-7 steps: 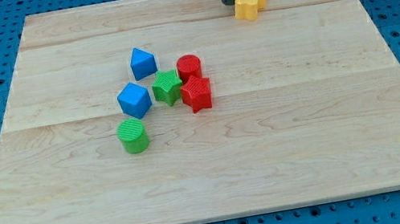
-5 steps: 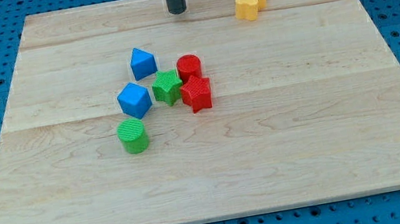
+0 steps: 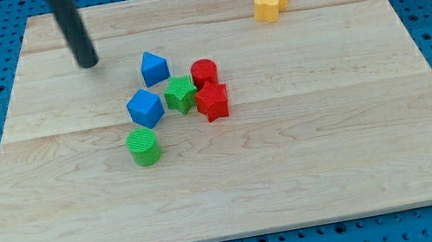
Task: Move the blue triangle to the left of the yellow heart
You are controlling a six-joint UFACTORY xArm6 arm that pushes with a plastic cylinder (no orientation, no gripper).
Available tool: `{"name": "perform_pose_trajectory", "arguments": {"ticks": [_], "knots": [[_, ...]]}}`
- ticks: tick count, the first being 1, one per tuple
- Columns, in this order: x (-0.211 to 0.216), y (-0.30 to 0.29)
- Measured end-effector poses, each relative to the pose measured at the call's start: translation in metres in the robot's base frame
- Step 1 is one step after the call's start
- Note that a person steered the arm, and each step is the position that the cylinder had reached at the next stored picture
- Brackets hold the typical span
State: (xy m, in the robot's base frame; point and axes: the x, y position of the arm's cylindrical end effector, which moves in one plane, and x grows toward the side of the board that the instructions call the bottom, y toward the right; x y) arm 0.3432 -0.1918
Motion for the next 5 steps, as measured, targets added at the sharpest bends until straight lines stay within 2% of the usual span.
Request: {"name": "perform_pose_trajectory", "arguments": {"ticks": [1,2,3,5], "knots": [[0.059,0.021],[0.053,0.045],[0.031,0.112],[-0.019,0.167]]}}
